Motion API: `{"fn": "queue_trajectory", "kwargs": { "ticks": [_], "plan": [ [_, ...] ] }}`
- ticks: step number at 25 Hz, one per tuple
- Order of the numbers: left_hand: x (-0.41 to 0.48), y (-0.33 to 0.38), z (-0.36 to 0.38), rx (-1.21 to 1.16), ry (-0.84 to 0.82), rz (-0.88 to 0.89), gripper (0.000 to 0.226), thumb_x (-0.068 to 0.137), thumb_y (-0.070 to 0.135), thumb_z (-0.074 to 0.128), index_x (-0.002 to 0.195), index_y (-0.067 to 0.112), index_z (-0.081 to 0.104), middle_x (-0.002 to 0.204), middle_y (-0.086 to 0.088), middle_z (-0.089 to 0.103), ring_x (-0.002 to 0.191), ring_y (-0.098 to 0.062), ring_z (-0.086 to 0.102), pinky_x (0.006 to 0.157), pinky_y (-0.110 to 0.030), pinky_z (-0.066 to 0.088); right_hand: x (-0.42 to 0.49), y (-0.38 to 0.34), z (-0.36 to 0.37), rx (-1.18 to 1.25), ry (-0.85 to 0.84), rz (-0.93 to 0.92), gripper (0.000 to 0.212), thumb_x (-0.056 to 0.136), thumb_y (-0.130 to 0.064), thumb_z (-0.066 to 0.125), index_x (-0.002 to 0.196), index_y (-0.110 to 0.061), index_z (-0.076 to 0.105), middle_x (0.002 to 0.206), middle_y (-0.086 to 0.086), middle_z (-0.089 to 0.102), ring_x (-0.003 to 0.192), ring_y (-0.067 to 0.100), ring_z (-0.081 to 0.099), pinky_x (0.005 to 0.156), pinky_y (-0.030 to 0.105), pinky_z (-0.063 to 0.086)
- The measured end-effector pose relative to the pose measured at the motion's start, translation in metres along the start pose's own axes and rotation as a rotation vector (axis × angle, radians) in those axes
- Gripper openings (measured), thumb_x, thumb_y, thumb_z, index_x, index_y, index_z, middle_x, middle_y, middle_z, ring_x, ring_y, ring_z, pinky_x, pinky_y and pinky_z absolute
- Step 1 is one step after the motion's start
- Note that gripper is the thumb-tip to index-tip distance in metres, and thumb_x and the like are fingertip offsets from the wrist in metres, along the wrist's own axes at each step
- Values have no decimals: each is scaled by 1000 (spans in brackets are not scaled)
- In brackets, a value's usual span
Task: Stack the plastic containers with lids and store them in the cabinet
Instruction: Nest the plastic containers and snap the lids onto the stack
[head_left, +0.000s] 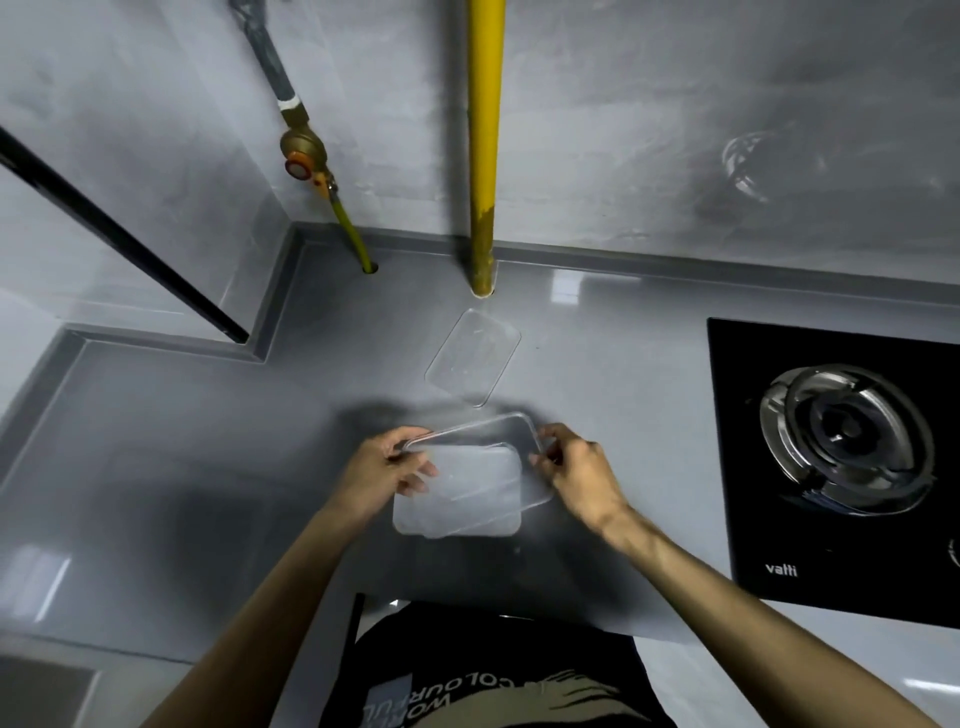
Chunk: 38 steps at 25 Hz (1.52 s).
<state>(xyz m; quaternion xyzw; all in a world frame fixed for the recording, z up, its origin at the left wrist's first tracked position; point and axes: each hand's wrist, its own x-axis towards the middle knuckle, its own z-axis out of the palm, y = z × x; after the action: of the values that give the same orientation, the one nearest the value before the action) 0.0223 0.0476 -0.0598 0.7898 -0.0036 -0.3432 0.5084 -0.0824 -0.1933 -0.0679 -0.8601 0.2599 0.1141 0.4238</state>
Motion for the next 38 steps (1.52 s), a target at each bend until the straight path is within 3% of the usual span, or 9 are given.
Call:
{"fn": "queue_trajectory", "kwargs": {
  "ticks": [3, 7, 13, 16, 20, 24, 32, 35, 38],
  "plan": [
    [9, -17, 2, 49, 227, -16, 26, 88, 1, 61, 114, 6, 62, 87, -11, 72, 57, -15, 65, 50, -15, 53, -8, 3, 21, -6, -21, 28, 25, 89, -24, 65, 112, -16, 60, 84, 5, 71, 79, 28, 67, 74, 34, 55],
    [9, -34, 8, 276, 349, 69, 20, 86, 1, 61, 105, 3, 67, 97, -16, 74, 77, -23, 68, 76, -29, 57, -12, 3, 39, -182, -39, 13, 38, 94, -26, 53, 130, -18, 49, 99, 20, 72, 95, 41, 65, 74, 40, 50],
    [9, -40, 8, 520, 309, 167, 16, 92, 9, 51, 103, 7, 64, 96, -11, 69, 83, -26, 66, 75, -38, 57, -11, 0, 48, -313, -98, -9, 43, 98, -29, 42, 139, -15, 38, 109, 19, 69, 99, 38, 66, 85, 44, 53],
    [12, -44, 7, 539, 280, 170, 13, 93, 10, 52, 98, 9, 63, 97, -9, 64, 86, -26, 64, 75, -36, 56, -11, 2, 49, -367, -89, -34, 41, 98, -24, 43, 138, -13, 40, 106, 19, 68, 92, 37, 66, 80, 44, 54],
    [13, -49, 4, 484, 229, 170, 24, 93, 15, 54, 113, 16, 66, 104, -4, 73, 91, -21, 70, 84, -36, 59, -9, 0, 49, -345, -91, -37, 40, 99, -25, 42, 137, -13, 41, 107, 19, 68, 92, 37, 66, 81, 44, 54],
    [20, -49, 0, 498, 245, 187, 26, 91, 10, 55, 111, 16, 70, 102, -4, 75, 90, -19, 71, 84, -31, 58, -5, -1, 46, -301, -124, 4, 47, 100, -33, 40, 144, -17, 34, 114, 19, 67, 103, 38, 64, 91, 46, 51],
    [29, -50, -8, 532, 201, 197, 21, 88, 9, 61, 103, 14, 74, 100, -4, 76, 87, -13, 70, 81, -17, 50, -1, 1, 45, -262, -141, 28, 50, 99, -32, 45, 146, -20, 33, 118, 21, 66, 107, 40, 63, 93, 47, 50],
    [40, -41, -17, 575, 114, 94, 26, 90, 22, 62, 115, 14, 69, 112, -6, 73, 97, -16, 69, 91, -27, 53, -1, 2, 41, -234, -161, -4, 50, 99, -38, 43, 144, -19, 33, 120, 18, 66, 107, 37, 64, 94, 45, 51],
    [68, -20, -10, 549, 180, -21, 46, 88, 30, 65, 131, 16, 56, 128, -7, 65, 116, -26, 62, 102, -39, 49, 1, 2, 37, -238, -134, -26, 55, 98, -45, 42, 145, -18, 33, 123, 16, 65, 110, 36, 63, 94, 43, 51]
  ]
}}
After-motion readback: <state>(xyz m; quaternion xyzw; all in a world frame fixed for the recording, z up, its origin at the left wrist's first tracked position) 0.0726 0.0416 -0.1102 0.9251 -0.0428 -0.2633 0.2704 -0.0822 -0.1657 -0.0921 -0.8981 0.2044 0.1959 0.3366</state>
